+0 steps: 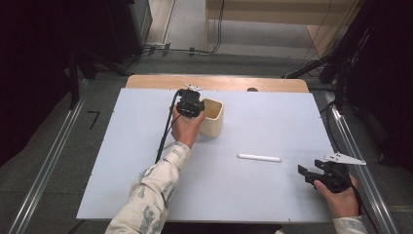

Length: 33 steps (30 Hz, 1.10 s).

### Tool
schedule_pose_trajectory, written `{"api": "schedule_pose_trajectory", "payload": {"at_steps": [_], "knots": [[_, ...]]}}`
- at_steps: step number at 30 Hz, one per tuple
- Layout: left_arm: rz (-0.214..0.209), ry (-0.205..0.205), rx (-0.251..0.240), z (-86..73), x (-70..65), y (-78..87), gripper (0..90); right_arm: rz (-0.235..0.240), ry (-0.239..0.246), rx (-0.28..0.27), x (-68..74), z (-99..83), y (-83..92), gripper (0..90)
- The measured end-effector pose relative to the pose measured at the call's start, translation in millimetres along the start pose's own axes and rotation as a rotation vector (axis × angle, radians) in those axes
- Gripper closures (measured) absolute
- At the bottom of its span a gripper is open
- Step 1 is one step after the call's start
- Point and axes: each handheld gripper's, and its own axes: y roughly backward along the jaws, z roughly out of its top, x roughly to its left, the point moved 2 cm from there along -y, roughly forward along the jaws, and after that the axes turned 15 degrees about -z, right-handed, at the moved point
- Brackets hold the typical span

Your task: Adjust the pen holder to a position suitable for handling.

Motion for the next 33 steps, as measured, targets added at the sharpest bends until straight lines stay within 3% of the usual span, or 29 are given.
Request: {"api": "schedule_pose_trajectory", "payload": {"at_steps": [17, 33], "knots": [[0.05, 0.019, -0.003, 3.4, 13.1, 1.4, 84.6, 0.002, -0.001, -0.001, -1.4, -0.2, 0.1, 26.0], [0.051, 0.028, 0.003, 4.3, 16.1, 2.7, 84.6, -0.001, -0.006, 0.001, -2.0, -0.4, 0.4, 26.0]]}}
